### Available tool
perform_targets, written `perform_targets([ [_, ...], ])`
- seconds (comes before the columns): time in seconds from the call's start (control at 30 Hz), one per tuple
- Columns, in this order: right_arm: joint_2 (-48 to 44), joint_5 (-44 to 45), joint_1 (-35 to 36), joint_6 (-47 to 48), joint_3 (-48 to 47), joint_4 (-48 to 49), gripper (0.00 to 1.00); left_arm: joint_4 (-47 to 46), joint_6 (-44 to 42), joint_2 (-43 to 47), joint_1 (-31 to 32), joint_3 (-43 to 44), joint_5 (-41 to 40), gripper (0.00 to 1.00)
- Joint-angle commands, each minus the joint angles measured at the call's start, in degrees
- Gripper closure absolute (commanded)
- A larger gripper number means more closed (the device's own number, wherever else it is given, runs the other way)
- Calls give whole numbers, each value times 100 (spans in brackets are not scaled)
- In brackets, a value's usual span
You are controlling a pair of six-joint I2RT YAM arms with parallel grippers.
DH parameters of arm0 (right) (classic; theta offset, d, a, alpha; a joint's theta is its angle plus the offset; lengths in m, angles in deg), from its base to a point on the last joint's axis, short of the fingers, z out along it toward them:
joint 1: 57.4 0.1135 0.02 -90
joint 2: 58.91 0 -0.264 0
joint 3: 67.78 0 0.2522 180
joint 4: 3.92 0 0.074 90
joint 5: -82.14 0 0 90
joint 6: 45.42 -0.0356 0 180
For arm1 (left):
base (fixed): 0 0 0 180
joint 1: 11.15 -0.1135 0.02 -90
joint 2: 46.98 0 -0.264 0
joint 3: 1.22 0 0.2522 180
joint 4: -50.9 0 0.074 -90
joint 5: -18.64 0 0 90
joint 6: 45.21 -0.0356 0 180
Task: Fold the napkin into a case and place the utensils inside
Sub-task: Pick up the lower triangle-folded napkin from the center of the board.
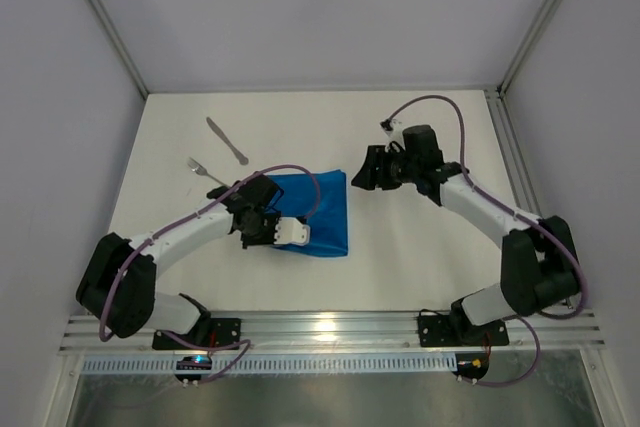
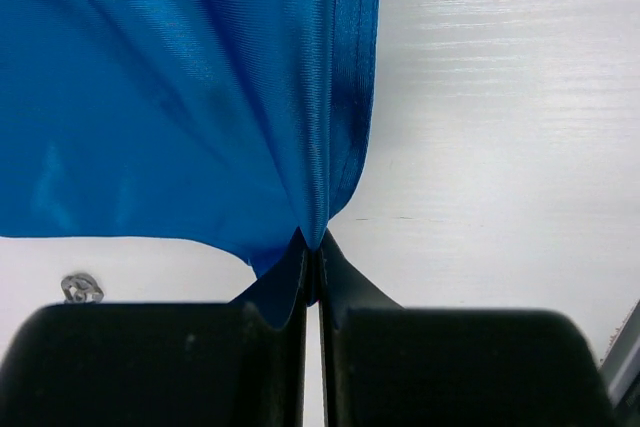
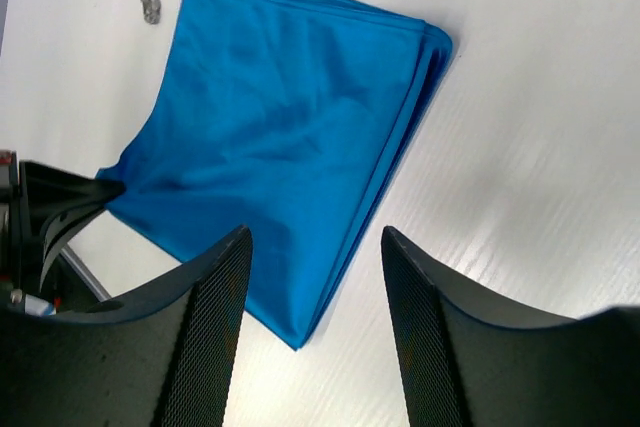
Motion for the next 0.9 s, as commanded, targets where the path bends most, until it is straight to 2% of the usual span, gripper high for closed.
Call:
perform_targets([
  [0.0, -1066, 237, 200, 536, 738, 480, 41, 422, 2, 144, -5, 185, 196, 100],
  [0.1, -2077, 974, 989, 1264, 1616, 1295, 40, 431, -33, 100, -5, 203, 117, 100],
  [0.13, -2325, 1159, 1592, 1494, 2098, 1847, 40, 439, -42, 82, -5, 211, 108, 100],
  [0.17, -2554, 1474, 1903, 1731, 2346, 2140, 40, 431, -59, 73, -5, 220, 90, 100],
  [0.2, -2948, 1634, 2211, 2299, 2609, 2430, 40, 431, -68, 56, -5, 229, 64, 99],
  [0.23, -3108, 1827, 2805, 2600, 3073, 2903, 38, 474, -68, 12, -5, 255, 46, 99],
  [0.3, -3451, 2494, 3327, 3268, 3541, 3179, 35, 518, -86, -32, -5, 282, 64, 97],
  [0.33, -3522, 2888, 3513, 3089, 3596, 3241, 32, 562, -86, -41, -5, 290, 90, 97],
  [0.37, -3575, 3136, 3558, 2486, 3553, 3102, 26, 571, -86, -41, 4, 282, 99, 97],
  [0.4, -3602, 3835, 3471, 1636, 3405, 2718, 20, 563, -77, -32, -5, 273, 116, 97],
  [0.43, -3480, 3859, 3296, -60, 2855, 1522, 22, 571, -77, -24, -5, 256, 134, 97],
  [0.47, -3349, 3659, 2851, -695, 2606, 1014, 35, 545, -77, 11, 4, 203, 152, 97],
  [0.5, -3208, 3422, 2716, -1171, 2299, 478, 41, 536, -77, 20, -5, 168, 160, 97],
  [0.53, -3085, 3463, 2680, -1593, 2270, -14, 44, 536, -77, 20, 4, 159, 169, 97],
  [0.57, -2927, 3438, 2671, -2268, 2322, -45, 45, 519, -77, 20, 4, 141, 178, 97],
  [0.73, -2241, 2333, 2539, -3407, 2595, 217, 45, 492, 2, -41, 4, 194, 187, 97],
  [0.87, -1775, 2101, 2548, -3838, 2647, 490, 45, 492, 63, -67, 4, 211, 187, 97],
])
